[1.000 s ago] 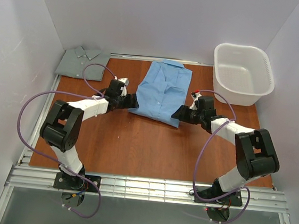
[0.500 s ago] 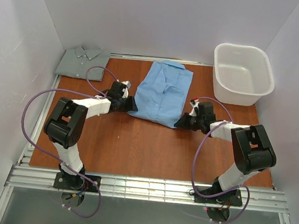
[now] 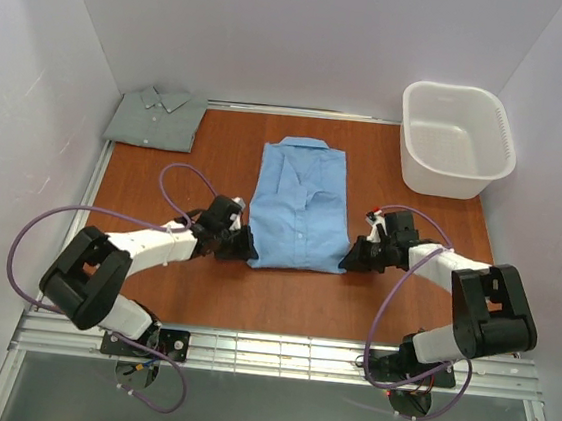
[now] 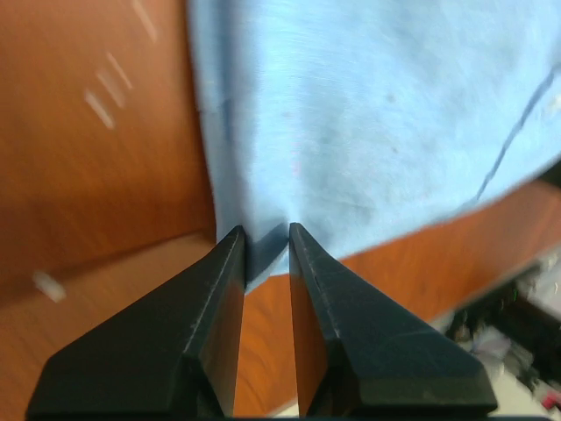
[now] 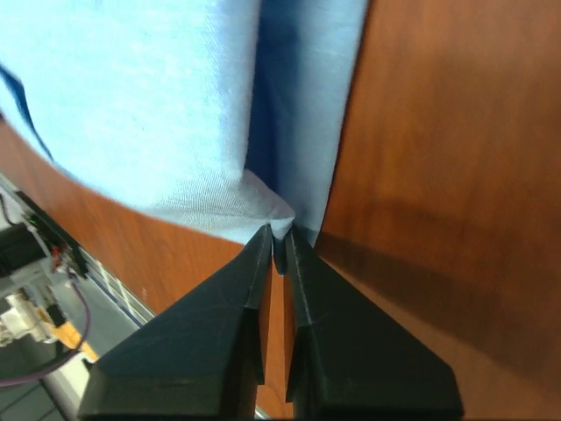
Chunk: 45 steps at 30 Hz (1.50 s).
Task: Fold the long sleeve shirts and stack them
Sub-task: Fold the shirt
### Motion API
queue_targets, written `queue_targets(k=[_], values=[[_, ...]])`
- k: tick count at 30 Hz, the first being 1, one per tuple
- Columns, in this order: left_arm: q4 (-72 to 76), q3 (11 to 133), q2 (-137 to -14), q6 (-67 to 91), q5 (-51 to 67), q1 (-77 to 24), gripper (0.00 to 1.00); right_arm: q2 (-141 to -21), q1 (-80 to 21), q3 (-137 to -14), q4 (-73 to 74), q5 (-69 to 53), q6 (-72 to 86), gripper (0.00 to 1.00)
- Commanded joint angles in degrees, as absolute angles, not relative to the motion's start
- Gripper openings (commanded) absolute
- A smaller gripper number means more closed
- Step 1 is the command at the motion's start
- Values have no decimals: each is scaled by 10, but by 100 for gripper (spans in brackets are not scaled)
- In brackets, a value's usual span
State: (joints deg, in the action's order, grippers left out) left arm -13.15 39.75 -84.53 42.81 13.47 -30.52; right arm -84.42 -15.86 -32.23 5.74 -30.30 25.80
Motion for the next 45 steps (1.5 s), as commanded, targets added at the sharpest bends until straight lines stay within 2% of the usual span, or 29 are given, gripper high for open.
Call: queue_targets(k=[1,3,4,5,6,8,10,14,18,21,22,25,32,45], values=[[-159,353,-791,526,133,-364,19,-801,-148,-324,166,-262,188,9],[-162,343,-760,541,123,-377,20,-792,-147,-333,202,-229,173,12],[-165,344,-748,541,120,-381,24,-779,-147,-347,212,-218,165,20],[-181,349,-730,538,102,-381,38,-769,-147,-355,216,-211,151,24],[-195,367,-722,521,82,-381,43,-759,-147,-365,228,-203,146,33],[-250,401,-716,500,22,-381,58,-731,-147,-408,238,-204,121,37],[-282,457,-723,482,-14,-379,62,-716,-148,-443,244,-207,113,38],[-281,512,-739,432,-40,-379,63,-718,-158,-528,214,-239,124,37],[-252,539,-785,403,-12,-380,60,-768,-184,-555,156,-237,163,36],[-224,547,-819,391,21,-380,56,-815,-199,-556,92,-252,202,29],[-216,547,-823,390,38,-380,56,-836,-204,-556,77,-257,225,21],[-191,545,-839,381,54,-382,56,-887,-224,-563,22,-270,249,15],[-168,539,-853,368,64,-384,56,-994,-247,-587,-73,-303,312,14],[-158,505,-847,365,62,-403,57,-1119,-245,-705,-92,-289,354,14]])
